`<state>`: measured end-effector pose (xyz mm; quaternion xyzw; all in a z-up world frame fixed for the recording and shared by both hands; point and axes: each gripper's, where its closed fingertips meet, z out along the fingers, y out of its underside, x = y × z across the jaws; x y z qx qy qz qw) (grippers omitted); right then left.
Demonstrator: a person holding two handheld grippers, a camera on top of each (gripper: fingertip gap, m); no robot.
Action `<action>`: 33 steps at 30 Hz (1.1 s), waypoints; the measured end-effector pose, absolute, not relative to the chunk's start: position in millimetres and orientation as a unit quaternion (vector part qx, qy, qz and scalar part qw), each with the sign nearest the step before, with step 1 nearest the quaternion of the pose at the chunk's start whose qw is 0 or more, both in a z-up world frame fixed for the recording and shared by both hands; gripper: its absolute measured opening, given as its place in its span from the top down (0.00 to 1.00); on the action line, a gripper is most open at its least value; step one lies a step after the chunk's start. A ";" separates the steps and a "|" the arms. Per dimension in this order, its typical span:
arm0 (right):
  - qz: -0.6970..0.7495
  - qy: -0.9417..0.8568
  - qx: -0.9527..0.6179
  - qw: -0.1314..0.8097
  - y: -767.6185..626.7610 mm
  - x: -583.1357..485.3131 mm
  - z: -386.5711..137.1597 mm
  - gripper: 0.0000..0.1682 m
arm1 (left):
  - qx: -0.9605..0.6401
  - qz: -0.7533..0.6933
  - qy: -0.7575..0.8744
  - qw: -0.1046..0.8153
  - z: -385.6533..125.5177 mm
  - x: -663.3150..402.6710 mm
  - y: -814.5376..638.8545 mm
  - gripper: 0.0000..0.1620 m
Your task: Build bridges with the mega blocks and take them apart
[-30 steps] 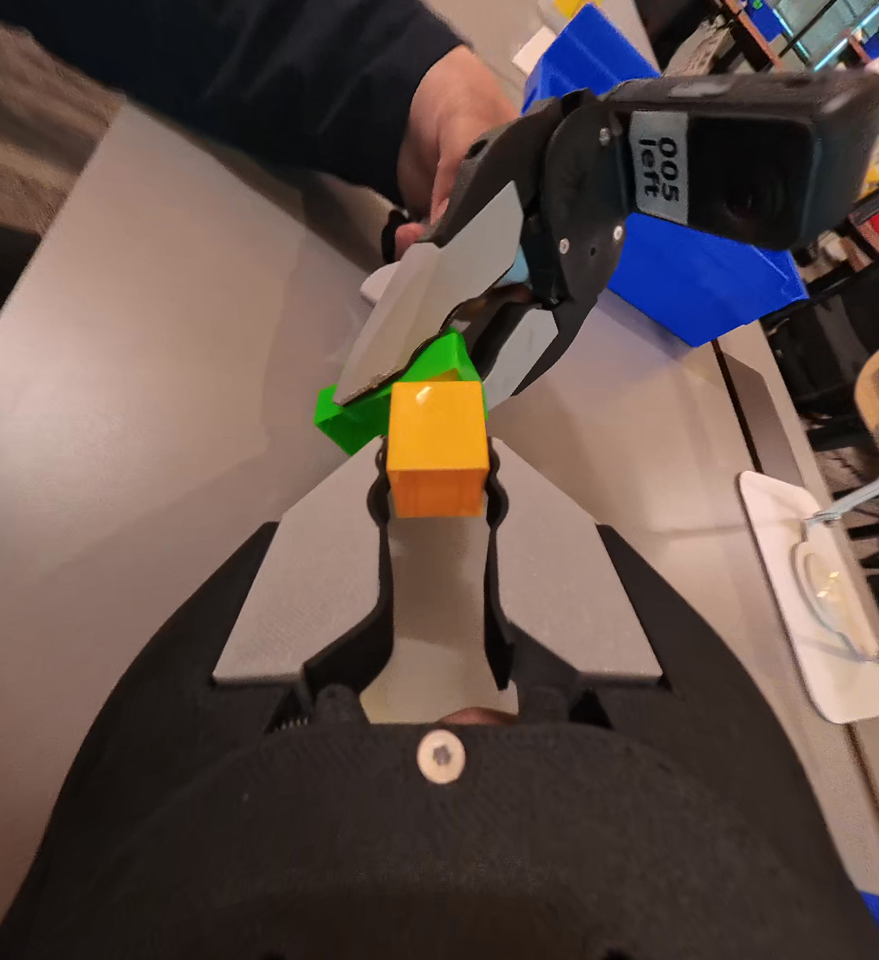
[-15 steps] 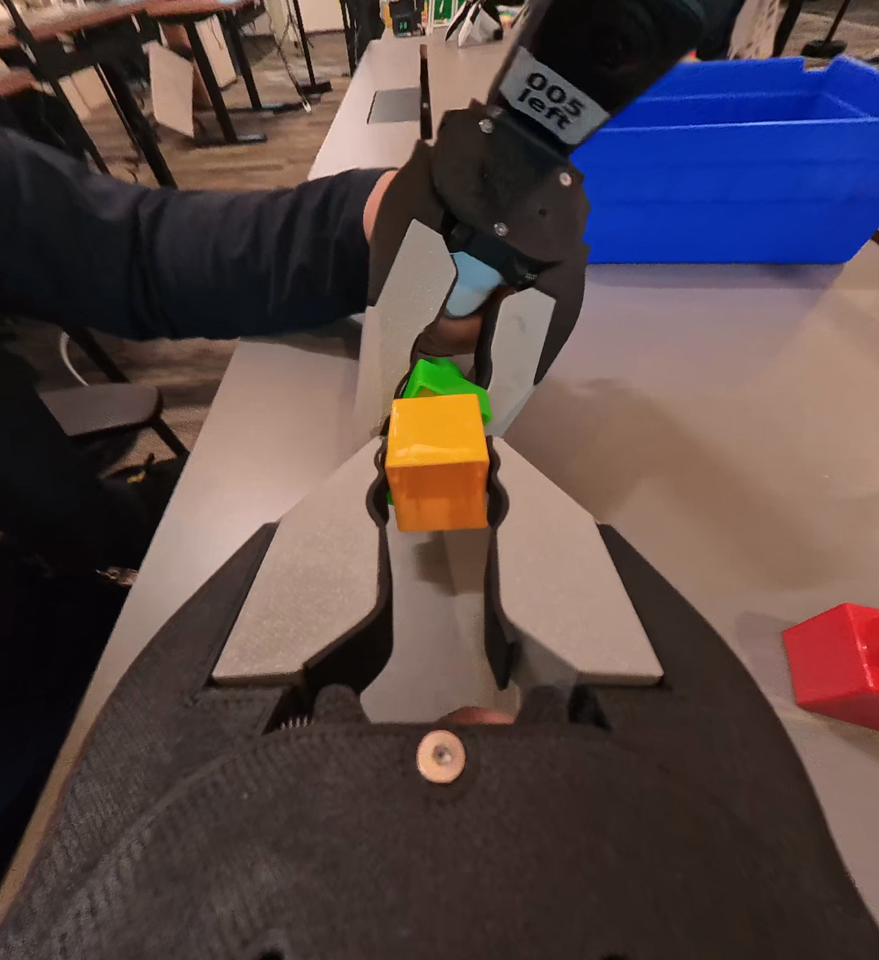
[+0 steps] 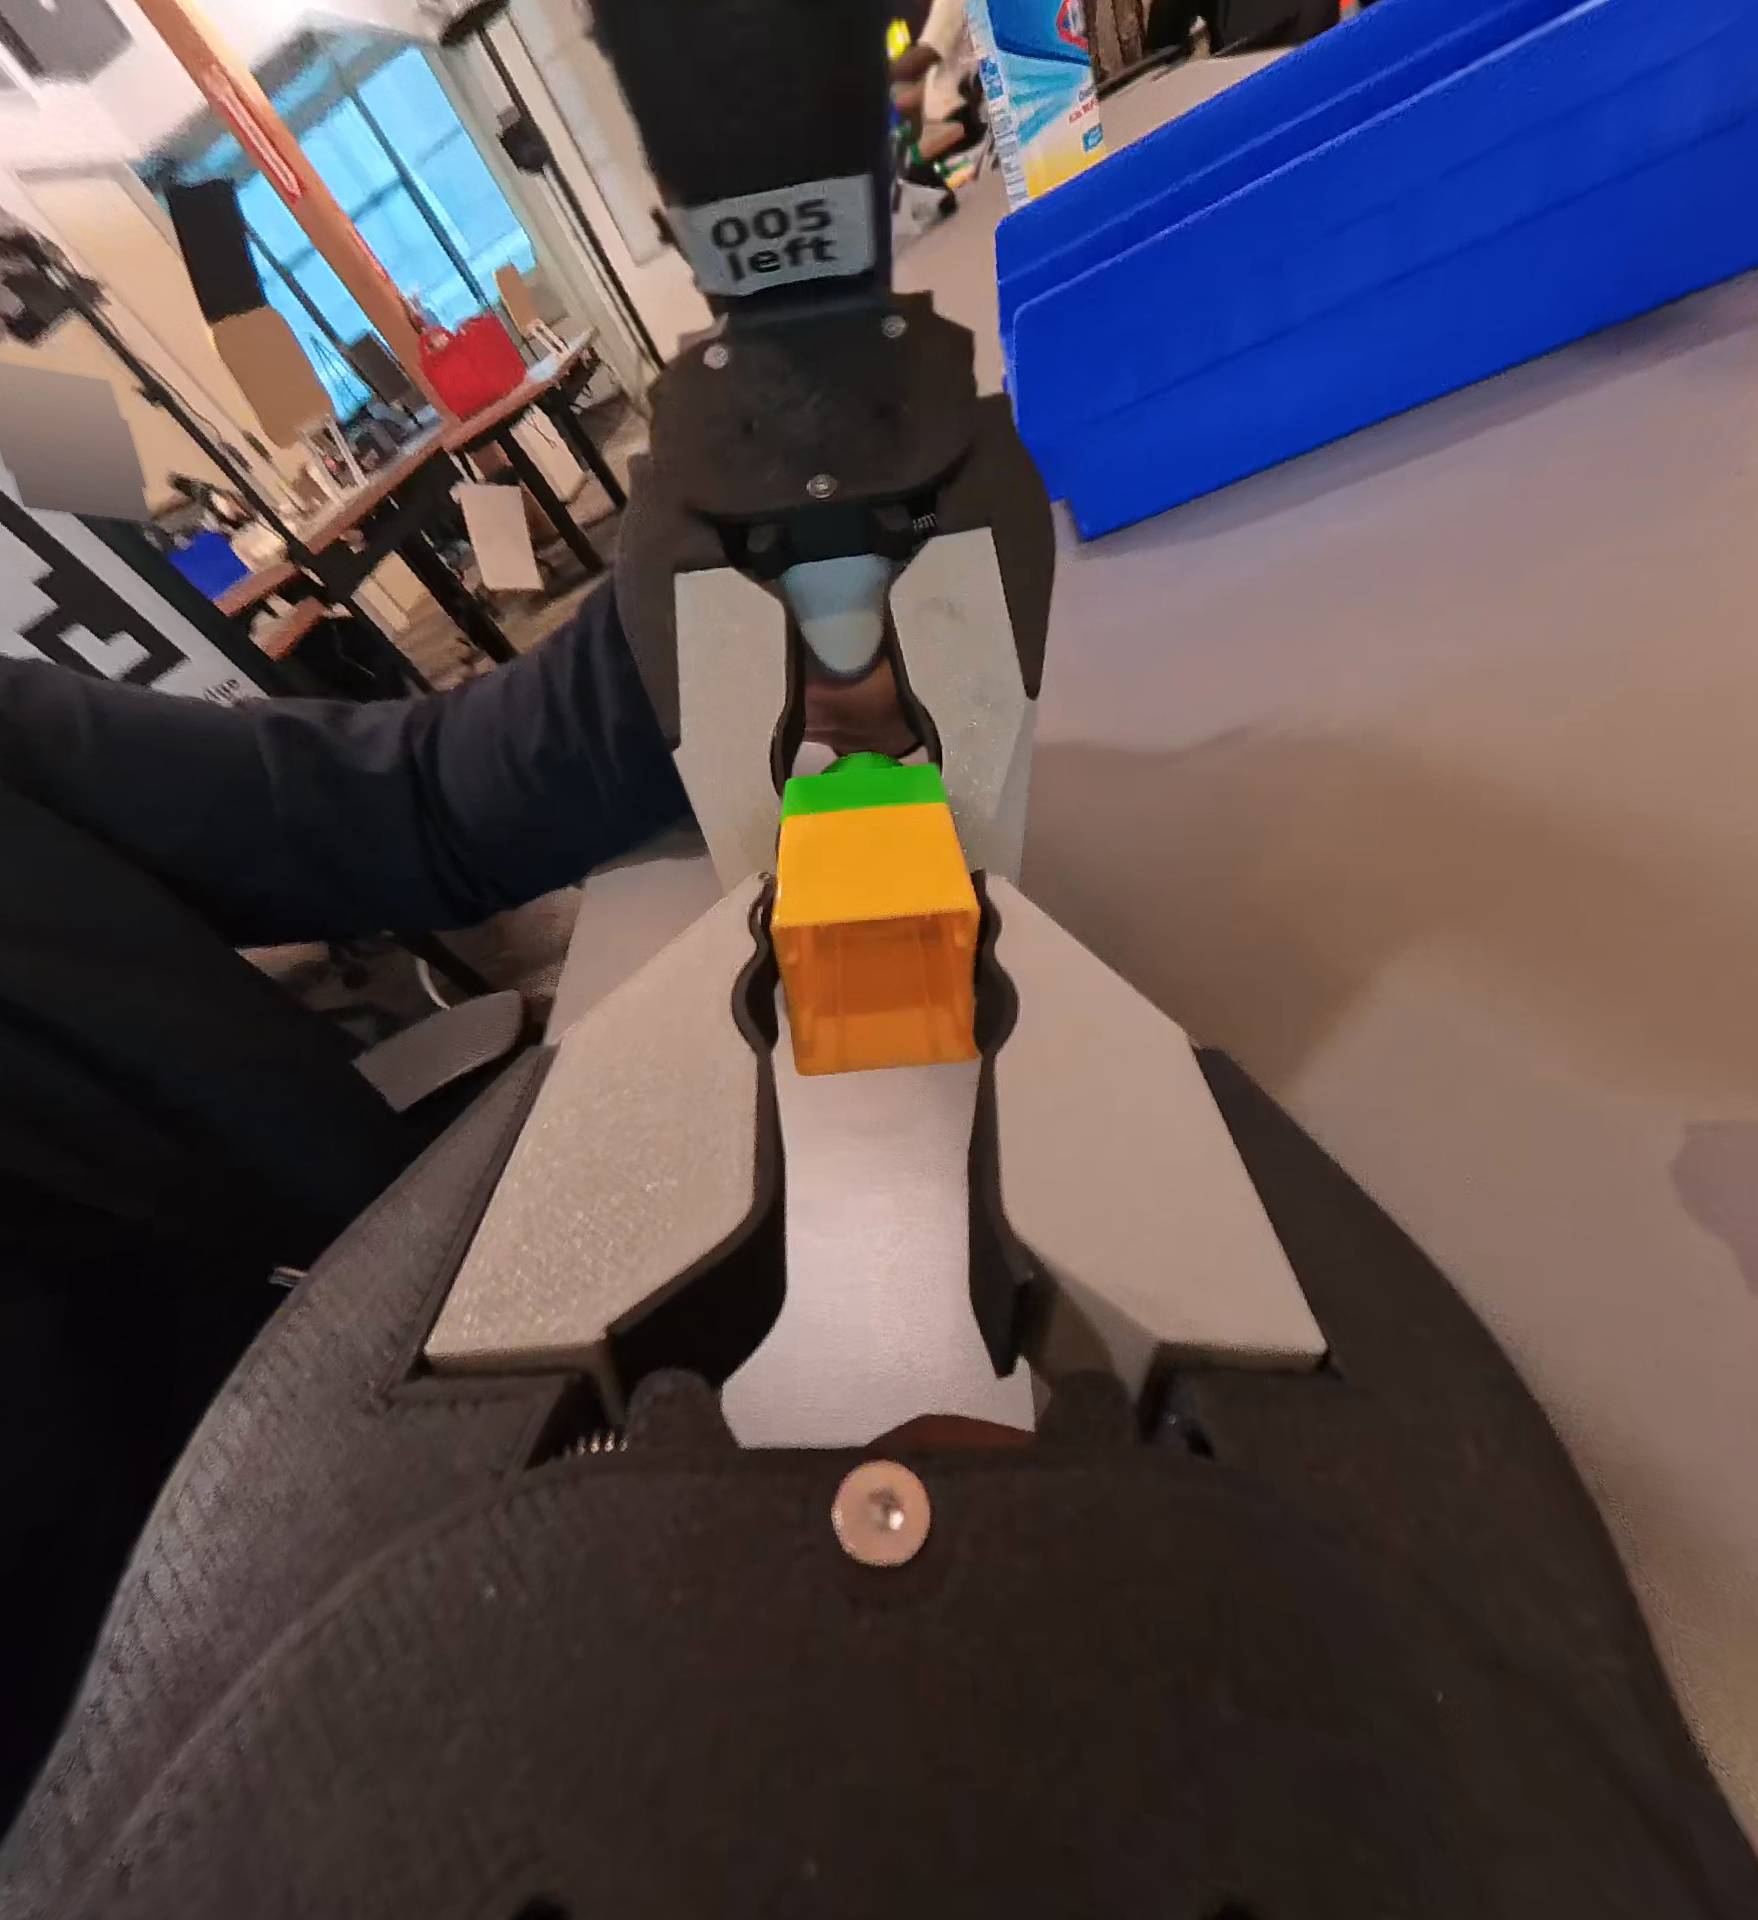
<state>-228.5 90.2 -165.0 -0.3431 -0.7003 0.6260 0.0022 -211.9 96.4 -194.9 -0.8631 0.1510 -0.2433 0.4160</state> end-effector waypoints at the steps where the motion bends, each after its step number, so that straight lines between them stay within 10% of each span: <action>1: 0.633 -0.692 -0.347 -0.010 90.6 -228.3 -164.0 0.80 | -0.861 -0.248 0.149 0.418 -193.2 -211.1 96.7 0.79; 18: 0.688 -0.655 -0.313 0.002 89.5 -235.6 -142.7 0.79 | -0.828 -0.290 0.126 0.463 -178.3 -210.0 103.2 0.79; 27: 0.628 -0.711 -0.303 0.086 90.2 -235.4 -155.9 0.62 | -0.843 -0.264 0.153 0.443 -193.7 -203.8 103.5 0.79; 33: 0.619 -0.725 -0.298 0.043 78.2 -230.6 -168.4 0.79 | -0.853 -0.259 0.161 0.423 -203.8 -200.2 103.2 0.79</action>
